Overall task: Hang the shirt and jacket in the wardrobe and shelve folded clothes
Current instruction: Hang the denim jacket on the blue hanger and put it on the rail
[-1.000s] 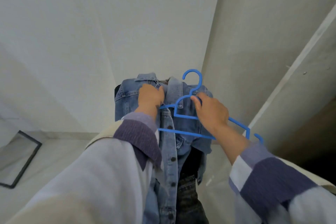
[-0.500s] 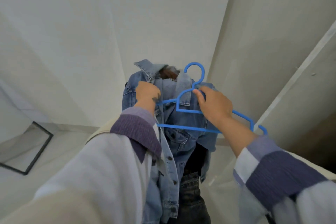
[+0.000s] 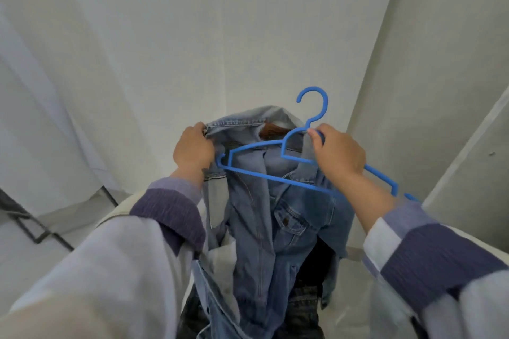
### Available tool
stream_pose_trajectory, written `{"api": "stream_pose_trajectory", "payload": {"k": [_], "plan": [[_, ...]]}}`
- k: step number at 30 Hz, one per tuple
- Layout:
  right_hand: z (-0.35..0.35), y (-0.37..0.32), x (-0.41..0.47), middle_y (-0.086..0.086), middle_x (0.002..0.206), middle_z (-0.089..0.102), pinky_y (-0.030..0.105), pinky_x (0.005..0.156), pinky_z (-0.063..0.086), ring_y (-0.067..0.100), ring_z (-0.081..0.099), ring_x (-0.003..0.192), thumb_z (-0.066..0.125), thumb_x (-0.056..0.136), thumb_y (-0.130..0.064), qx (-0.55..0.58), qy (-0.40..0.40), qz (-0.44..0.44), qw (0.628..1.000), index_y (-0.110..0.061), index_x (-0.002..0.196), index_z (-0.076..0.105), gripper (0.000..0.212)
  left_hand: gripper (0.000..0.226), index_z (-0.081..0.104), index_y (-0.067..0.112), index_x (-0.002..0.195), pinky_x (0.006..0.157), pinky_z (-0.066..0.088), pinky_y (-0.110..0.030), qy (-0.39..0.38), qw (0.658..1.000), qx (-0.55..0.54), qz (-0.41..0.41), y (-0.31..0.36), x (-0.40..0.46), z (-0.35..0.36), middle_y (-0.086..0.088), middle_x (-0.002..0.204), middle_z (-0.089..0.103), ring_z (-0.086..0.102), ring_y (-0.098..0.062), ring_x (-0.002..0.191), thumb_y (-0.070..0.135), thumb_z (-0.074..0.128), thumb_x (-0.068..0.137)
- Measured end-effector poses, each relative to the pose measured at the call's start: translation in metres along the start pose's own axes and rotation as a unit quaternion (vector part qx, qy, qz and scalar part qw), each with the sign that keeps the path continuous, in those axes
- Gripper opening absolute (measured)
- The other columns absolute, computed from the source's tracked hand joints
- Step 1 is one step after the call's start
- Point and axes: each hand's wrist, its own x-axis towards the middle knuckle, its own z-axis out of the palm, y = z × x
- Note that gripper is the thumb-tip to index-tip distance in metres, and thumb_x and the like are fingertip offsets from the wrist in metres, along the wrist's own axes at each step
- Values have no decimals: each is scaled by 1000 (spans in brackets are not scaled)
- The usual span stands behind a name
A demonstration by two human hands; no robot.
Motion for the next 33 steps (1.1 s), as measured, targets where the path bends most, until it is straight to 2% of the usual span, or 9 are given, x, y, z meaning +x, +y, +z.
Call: {"api": "stream_pose_trajectory", "payload": {"k": [5, 8, 14, 19, 23, 25, 27, 30, 33], "plan": [[11, -38, -2, 6, 72, 57, 29, 48, 27, 25, 46, 61, 27, 100, -47, -19, 17, 3, 1000, -18, 101, 56, 42, 25, 61, 16, 105, 64, 39, -35, 61, 993, 96, 29, -10, -8, -19, -11, 110, 49, 56, -34, 97, 11, 44, 88], [20, -57, -2, 7, 75, 61, 32, 52, 29, 26, 44, 62, 27, 101, -46, -36, 15, -2, 999, -15, 99, 56, 42, 26, 63, 16, 107, 61, 38, -36, 91, 989, 112, 36, -18, -8, -29, -9, 113, 48, 51, -32, 99, 12, 45, 88], [33, -83, -5, 11, 86, 66, 31, 52, 28, 27, 47, 64, 27, 101, -43, -2, -5, 1, 1000, -15, 108, 55, 40, 28, 62, 18, 113, 64, 38, -34, 79, 992, 86, 51, -21, -8, -45, -8, 114, 48, 58, -34, 92, 17, 44, 92], [61, -110, -16, 15, 98, 67, 34, 60, 36, 35, 62, 87, 28, 101, -44, 42, -31, 16, 999, -14, 106, 55, 40, 22, 58, 16, 109, 61, 34, -33, 93, 989, 75, 87, -12, -17, -44, -7, 111, 47, 57, -34, 87, 19, 44, 92], [77, -117, -22, 13, 97, 67, 35, 62, 39, 35, 61, 88, 30, 100, -44, 133, -27, 60, 989, -13, 101, 57, 41, 19, 55, 12, 107, 59, 37, -35, 93, 981, 50, 166, -10, -23, -44, -7, 115, 48, 57, -36, 80, 21, 49, 91], [76, -118, -20, 14, 97, 67, 35, 64, 40, 37, 61, 88, 31, 100, -44, 165, -7, 85, 983, -13, 99, 58, 41, 20, 54, 11, 102, 62, 40, -35, 64, 967, 30, 244, -11, -29, -43, -5, 110, 53, 58, -34, 83, 27, 53, 90], [71, -116, -16, 15, 93, 67, 34, 62, 38, 38, 60, 86, 33, 100, -44, 186, 26, 95, 978, -13, 96, 58, 40, 29, 56, 17, 98, 63, 37, -28, 37, 957, 33, 285, -14, -33, -43, 3, 103, 58, 57, -21, 88, 44, 52, 90], [59, -109, -9, 12, 79, 64, 32, 55, 34, 36, 59, 73, 35, 100, -43, 219, 72, 58, 971, -14, 91, 57, 37, 39, 60, 20, 89, 63, 37, -25, 90, 959, 35, 267, -16, -23, -53, 6, 97, 58, 56, -16, 89, 52, 37, 92], [50, -98, -4, 9, 76, 64, 31, 54, 32, 30, 55, 67, 38, 99, -39, 231, 90, 19, 969, -15, 91, 60, 34, 35, 56, 18, 110, 82, 46, -37, 132, 955, 89, 249, -8, 5, -64, 2, 115, 55, 50, -21, 107, 42, 41, 91]]}}
